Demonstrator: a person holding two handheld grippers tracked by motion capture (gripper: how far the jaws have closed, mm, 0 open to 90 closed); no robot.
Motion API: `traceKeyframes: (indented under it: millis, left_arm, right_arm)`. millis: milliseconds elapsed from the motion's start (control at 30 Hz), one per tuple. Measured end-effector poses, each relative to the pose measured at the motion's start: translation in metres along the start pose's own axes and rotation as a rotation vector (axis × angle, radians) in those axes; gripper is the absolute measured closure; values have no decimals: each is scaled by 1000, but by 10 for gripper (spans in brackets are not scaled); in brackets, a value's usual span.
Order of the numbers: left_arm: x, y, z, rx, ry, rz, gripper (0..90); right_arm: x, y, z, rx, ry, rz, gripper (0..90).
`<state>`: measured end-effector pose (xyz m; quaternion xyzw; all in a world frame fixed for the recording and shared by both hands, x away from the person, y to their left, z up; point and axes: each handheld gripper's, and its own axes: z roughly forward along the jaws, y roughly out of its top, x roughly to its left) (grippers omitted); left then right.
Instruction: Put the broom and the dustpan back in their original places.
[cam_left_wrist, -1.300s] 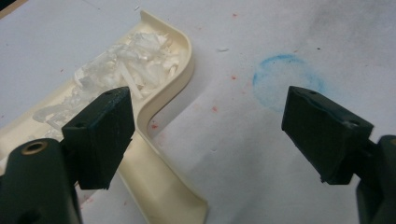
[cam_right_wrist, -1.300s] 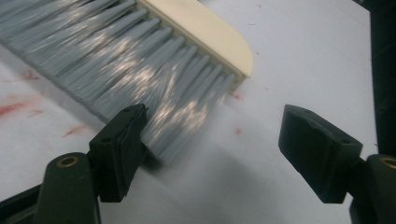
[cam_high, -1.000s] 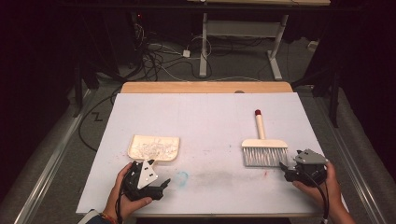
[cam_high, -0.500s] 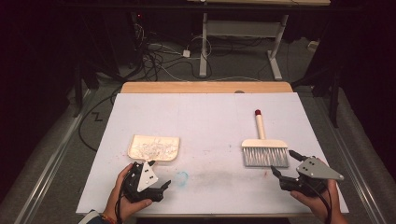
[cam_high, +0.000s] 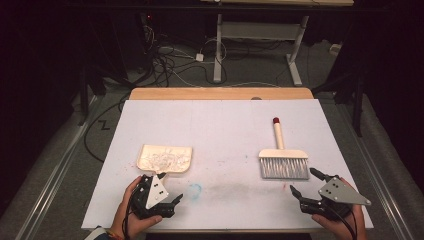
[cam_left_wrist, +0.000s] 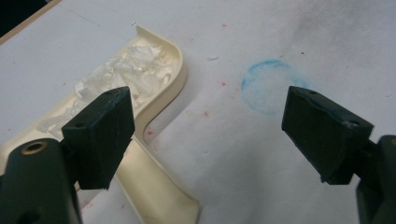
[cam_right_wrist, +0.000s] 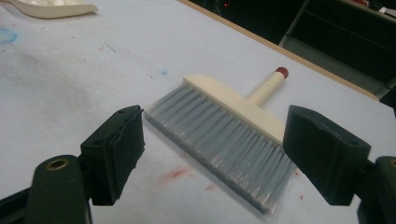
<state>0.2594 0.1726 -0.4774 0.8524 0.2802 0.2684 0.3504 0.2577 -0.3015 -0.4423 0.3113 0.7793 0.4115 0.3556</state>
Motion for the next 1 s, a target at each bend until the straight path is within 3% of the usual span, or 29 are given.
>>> traceKeyframes:
  millis: [1000]
  left_arm:
    - [3,5,6,2,-5,-2,168]
  right_arm:
    - [1,-3,-1,19,-4,-2,213]
